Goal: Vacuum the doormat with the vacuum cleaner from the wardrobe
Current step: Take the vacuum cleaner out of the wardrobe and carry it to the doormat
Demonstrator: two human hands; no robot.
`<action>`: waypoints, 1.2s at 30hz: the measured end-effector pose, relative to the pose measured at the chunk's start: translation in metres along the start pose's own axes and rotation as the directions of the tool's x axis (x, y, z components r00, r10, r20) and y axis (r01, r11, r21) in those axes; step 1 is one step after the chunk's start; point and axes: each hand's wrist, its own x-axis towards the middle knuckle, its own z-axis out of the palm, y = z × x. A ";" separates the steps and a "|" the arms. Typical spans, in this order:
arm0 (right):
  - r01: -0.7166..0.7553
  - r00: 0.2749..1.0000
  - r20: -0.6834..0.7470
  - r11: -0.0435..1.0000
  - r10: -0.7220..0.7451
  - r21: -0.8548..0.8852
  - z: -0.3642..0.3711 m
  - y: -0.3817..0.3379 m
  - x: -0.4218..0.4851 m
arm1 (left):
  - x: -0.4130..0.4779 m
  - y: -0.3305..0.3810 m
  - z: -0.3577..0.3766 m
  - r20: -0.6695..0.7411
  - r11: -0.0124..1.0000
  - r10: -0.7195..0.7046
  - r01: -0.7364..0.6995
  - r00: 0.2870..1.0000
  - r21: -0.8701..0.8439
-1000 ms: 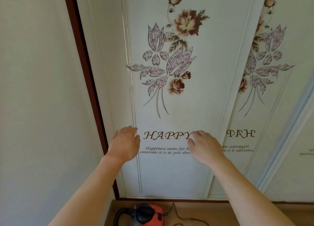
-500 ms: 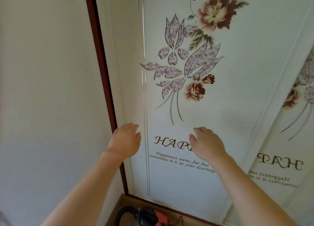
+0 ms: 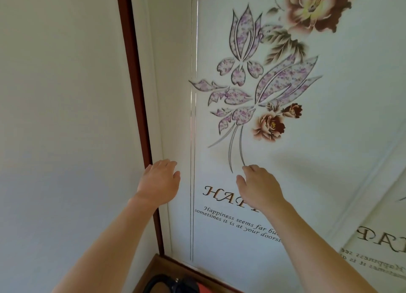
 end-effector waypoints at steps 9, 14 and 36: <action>0.032 0.999 0.030 0.999 -0.032 -0.001 0.030 -0.021 0.064 | 0.064 -0.026 0.026 0.041 1.000 0.007 -0.007 0.999 0.011; 0.085 0.995 0.055 0.996 -0.085 0.018 0.037 -0.034 0.094 | 0.077 -0.039 0.028 0.049 0.999 -0.041 0.039 0.998 0.030; 0.531 0.821 0.131 0.828 -0.555 0.178 0.042 0.033 0.164 | 0.062 0.079 0.040 -0.069 0.876 -0.464 0.469 0.883 0.108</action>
